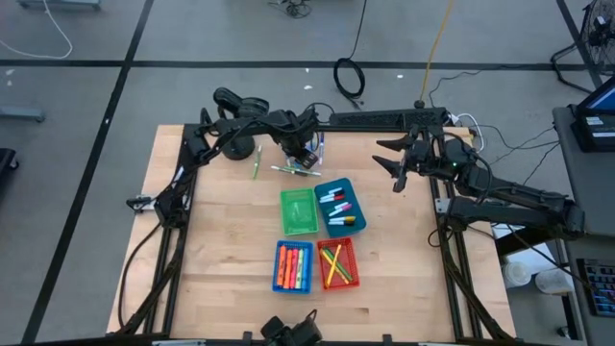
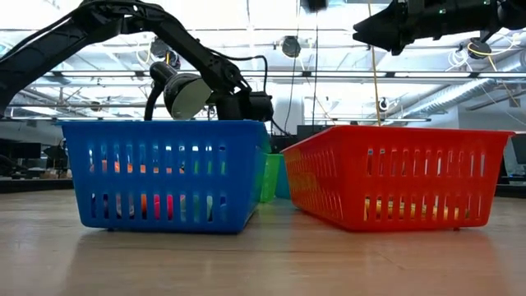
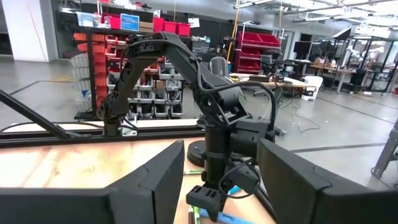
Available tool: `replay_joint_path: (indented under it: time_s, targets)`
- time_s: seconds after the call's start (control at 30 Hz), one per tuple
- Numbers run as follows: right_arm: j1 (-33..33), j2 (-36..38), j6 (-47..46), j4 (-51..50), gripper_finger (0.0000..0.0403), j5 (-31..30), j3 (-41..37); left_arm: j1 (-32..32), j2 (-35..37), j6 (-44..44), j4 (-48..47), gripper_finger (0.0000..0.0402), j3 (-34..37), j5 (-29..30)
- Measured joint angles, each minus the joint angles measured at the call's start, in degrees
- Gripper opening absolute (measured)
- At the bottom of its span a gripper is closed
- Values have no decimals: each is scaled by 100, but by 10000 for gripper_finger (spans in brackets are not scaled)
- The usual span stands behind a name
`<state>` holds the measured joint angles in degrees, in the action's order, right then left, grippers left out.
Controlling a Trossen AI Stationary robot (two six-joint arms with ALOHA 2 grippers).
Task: Pick & Place Markers
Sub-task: Put the blue highlighter pen into the blue bin
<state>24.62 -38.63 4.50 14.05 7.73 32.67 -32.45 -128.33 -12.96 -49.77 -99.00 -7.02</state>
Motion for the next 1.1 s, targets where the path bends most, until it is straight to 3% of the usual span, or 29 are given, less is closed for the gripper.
replay_joint_path:
  time_s: [0.2,0.3,0.43,0.57,0.87,1.1]
  targets:
    - [0,0,-81,3,192,0,0,10,-146,387,58,175,-29,171]
    - [0,0,-83,-7,192,0,0,33,-146,637,172,145,-22,220]
    - [0,-4,-83,-28,192,0,0,80,-60,943,155,66,-2,280]
    - [0,-11,-83,-78,192,-9,0,116,106,1076,70,60,28,627]
    - [0,-60,-83,-112,192,-17,2,492,1251,1403,-128,60,17,827]
    - [2,-62,-91,-271,192,-20,2,1603,2329,1821,-867,60,9,881]
